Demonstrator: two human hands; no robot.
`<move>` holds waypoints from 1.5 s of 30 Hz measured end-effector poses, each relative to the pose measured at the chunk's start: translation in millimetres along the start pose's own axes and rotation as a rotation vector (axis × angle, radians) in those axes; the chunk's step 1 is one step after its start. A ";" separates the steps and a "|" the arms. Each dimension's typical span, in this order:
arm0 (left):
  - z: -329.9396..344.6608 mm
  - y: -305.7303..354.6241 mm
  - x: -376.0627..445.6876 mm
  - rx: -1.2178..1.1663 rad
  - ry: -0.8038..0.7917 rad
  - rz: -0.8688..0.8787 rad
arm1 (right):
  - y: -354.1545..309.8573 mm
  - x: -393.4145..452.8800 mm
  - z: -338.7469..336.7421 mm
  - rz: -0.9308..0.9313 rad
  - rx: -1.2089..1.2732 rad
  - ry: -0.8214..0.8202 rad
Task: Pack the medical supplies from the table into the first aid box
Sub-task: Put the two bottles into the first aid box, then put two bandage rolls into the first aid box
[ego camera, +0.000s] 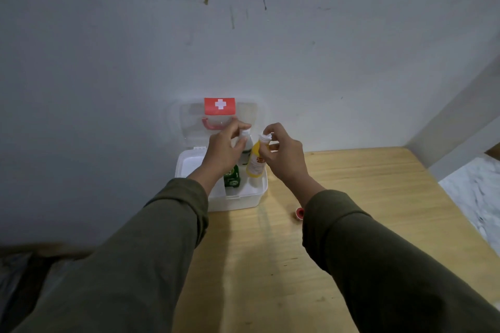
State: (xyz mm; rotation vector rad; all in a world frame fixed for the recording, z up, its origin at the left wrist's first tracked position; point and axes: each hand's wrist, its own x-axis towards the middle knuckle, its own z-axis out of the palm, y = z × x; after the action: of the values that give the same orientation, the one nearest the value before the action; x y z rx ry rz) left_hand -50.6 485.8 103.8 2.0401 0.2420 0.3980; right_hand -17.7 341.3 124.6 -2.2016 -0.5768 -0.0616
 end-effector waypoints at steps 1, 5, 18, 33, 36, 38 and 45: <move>1.9 -2.3 0.7 -0.006 -0.014 -0.015 | 1.5 -0.5 1.8 -0.003 -0.015 -0.005; 8.2 -11.4 4.1 -0.026 -0.054 -0.048 | 7.9 0.3 8.5 -0.022 -0.066 -0.028; 15.5 -36.2 12.1 0.026 -0.151 -0.061 | 31.3 -0.3 32.5 -0.031 -0.137 -0.123; 20.9 -54.7 10.2 0.098 -0.261 -0.011 | 53.0 -3.6 46.0 -0.059 -0.305 -0.163; 20.7 -54.9 8.4 0.107 -0.249 0.005 | 53.5 -4.3 45.1 -0.076 -0.298 -0.172; 20.2 -52.5 7.5 0.108 -0.227 0.001 | 54.2 -5.7 42.5 -0.089 -0.288 -0.177; 21.3 -28.4 12.6 0.089 -0.079 -0.050 | 61.0 -10.1 9.2 -0.084 -0.274 -0.159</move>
State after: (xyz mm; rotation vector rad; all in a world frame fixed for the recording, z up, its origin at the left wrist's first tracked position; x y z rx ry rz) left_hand -31.0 486.2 71.6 2.1277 0.2661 0.2797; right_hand -2.2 311.2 72.1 -2.4622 -0.7893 -0.0103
